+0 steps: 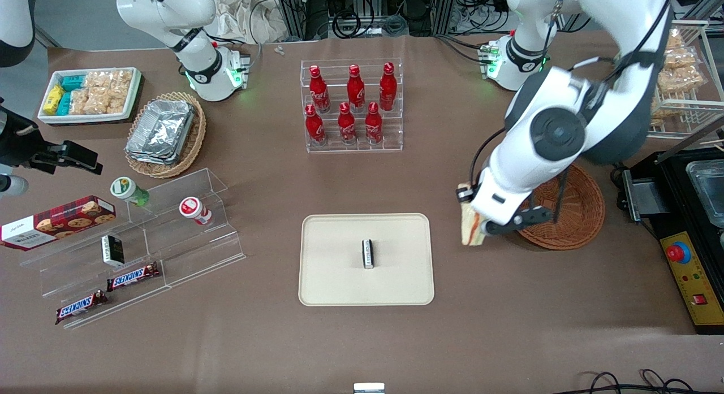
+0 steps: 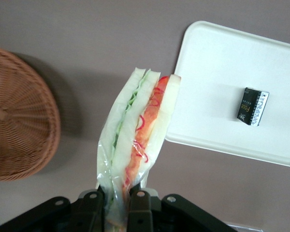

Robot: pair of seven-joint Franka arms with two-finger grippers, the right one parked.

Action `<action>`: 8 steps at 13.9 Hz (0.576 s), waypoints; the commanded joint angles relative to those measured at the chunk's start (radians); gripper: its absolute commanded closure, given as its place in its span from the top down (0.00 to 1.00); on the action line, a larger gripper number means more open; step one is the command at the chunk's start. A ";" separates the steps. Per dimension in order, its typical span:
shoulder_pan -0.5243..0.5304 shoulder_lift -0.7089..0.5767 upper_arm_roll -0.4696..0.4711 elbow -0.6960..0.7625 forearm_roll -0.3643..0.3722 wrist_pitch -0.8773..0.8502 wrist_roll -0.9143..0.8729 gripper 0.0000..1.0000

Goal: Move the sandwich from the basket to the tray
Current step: 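Carry the sandwich over the cream tray beside the black packet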

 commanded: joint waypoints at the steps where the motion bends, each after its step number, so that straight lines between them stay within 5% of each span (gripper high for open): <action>1: -0.058 0.134 -0.005 0.051 0.076 0.085 -0.001 0.00; 8: -0.144 0.346 -0.002 0.065 0.176 0.256 -0.052 0.00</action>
